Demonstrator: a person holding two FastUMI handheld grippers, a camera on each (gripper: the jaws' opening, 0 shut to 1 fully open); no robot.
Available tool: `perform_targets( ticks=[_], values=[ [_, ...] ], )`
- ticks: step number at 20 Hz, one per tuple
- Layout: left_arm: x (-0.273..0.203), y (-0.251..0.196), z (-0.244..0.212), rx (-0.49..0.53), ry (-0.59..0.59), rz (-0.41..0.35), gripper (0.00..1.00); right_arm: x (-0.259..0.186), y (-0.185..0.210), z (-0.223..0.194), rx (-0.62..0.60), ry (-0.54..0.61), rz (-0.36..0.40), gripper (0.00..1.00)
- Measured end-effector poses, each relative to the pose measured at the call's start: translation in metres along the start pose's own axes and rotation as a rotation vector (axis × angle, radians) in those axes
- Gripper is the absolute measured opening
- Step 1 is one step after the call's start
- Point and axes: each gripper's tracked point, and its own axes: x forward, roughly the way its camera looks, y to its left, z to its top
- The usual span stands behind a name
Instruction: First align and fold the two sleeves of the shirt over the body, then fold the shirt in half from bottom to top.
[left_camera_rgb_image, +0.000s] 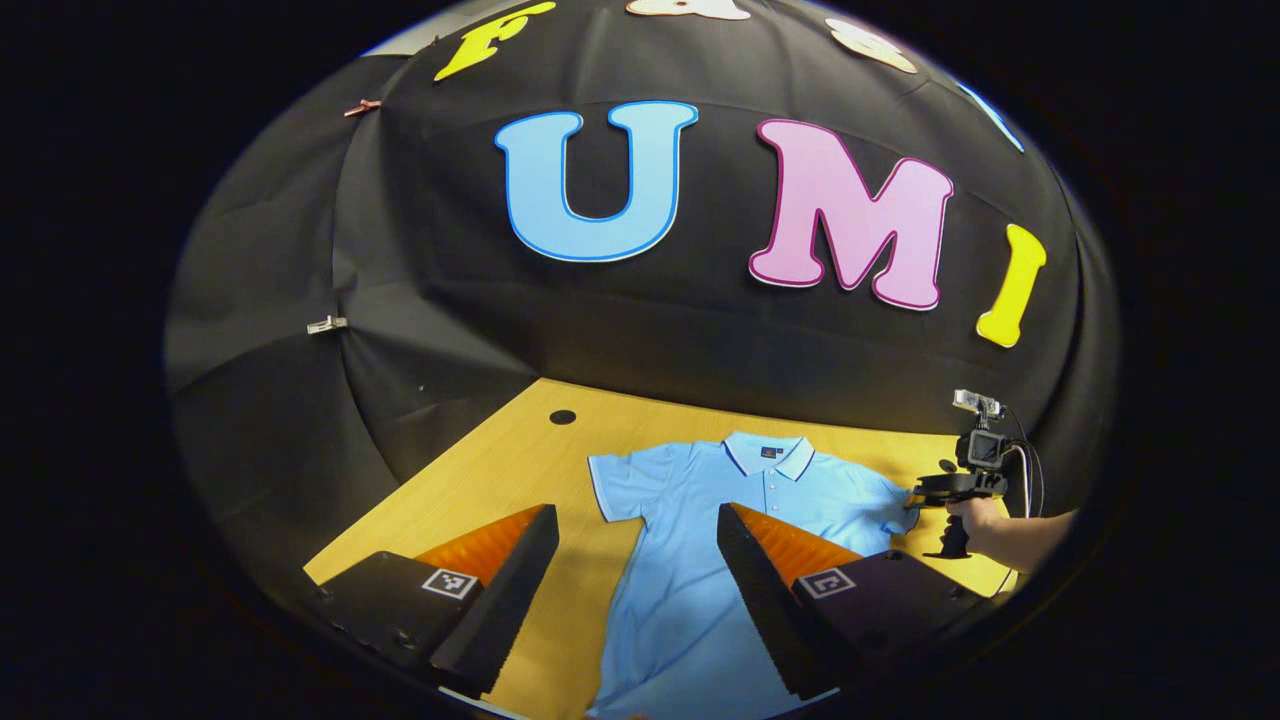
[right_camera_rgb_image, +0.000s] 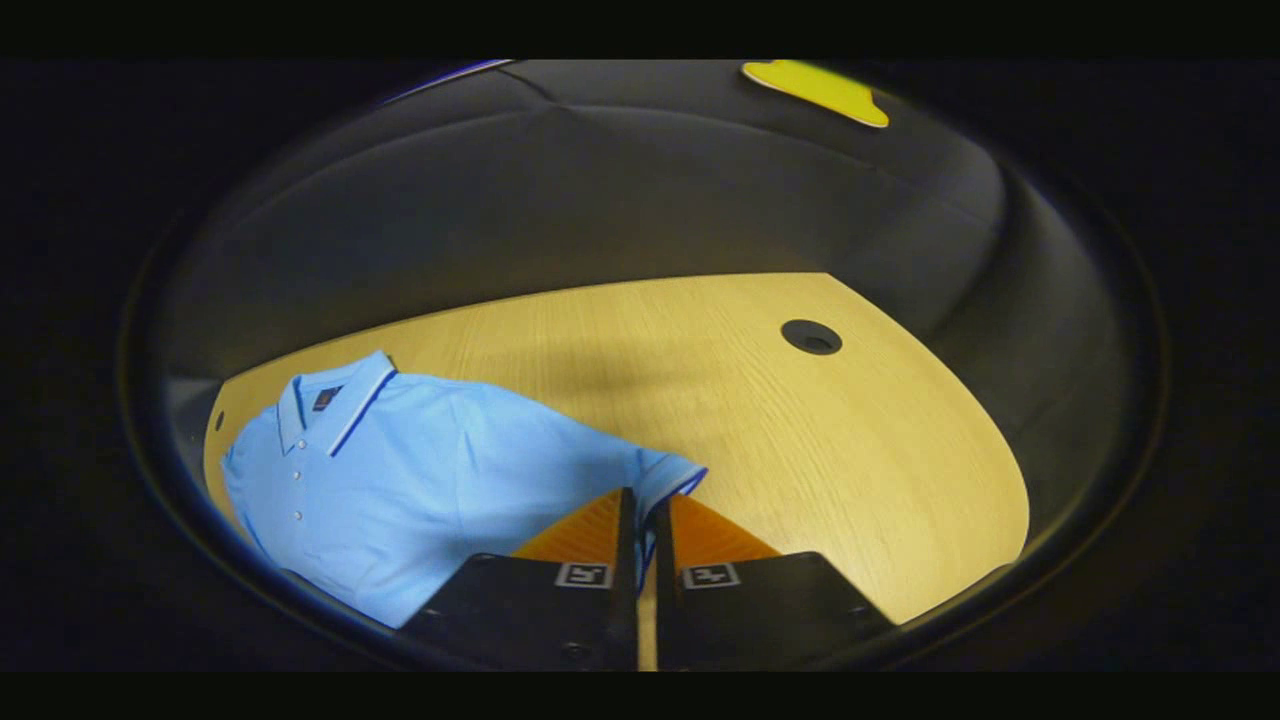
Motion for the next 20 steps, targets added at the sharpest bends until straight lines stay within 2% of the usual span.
perform_targets(
  ticks=[1,2,5,6,9,11,12,13,14,16,19,20],
  values=[
    [-0.001,0.001,-0.001,0.001,0.002,-0.002,1.00,-0.001,0.005,0.002,0.015,0.002,0.014,0.02],
    [-0.002,0.002,-0.005,0.002,0.004,-0.001,1.00,-0.002,0.006,0.001,0.033,0.008,0.018,0.00],
    [-0.004,0.006,-0.016,0.007,0.021,0.000,1.00,-0.005,0.008,0.013,0.039,-0.033,0.025,0.10],
    [-0.005,0.008,-0.018,0.004,0.024,0.002,1.00,-0.008,0.009,0.023,0.033,-0.064,0.026,0.00],
    [-0.006,0.015,-0.026,-0.020,0.033,0.009,1.00,-0.020,0.024,0.038,0.019,-0.114,0.056,0.00],
    [-0.006,0.018,-0.029,-0.043,0.035,0.014,1.00,-0.025,0.038,0.043,-0.007,-0.129,0.074,0.05],
    [-0.009,0.019,-0.030,-0.054,0.034,0.015,1.00,-0.029,0.050,0.047,-0.022,-0.138,0.090,0.00],
    [-0.010,0.020,-0.031,-0.059,0.033,0.017,1.00,-0.034,0.065,0.052,-0.042,-0.151,0.111,0.05],
    [-0.010,0.021,-0.030,-0.059,0.030,0.018,1.00,-0.037,0.079,0.057,-0.057,-0.162,0.128,0.00],
    [-0.012,0.023,-0.030,-0.055,0.021,0.023,1.00,-0.044,0.105,0.068,-0.093,-0.184,0.158,0.10],
    [-0.010,0.027,-0.034,-0.074,0.014,0.036,1.00,-0.047,0.156,0.067,-0.173,-0.193,0.197,0.00],
    [-0.010,0.029,-0.035,-0.082,0.010,0.040,1.00,-0.046,0.168,0.063,-0.196,-0.194,0.201,0.10]
  ],
)
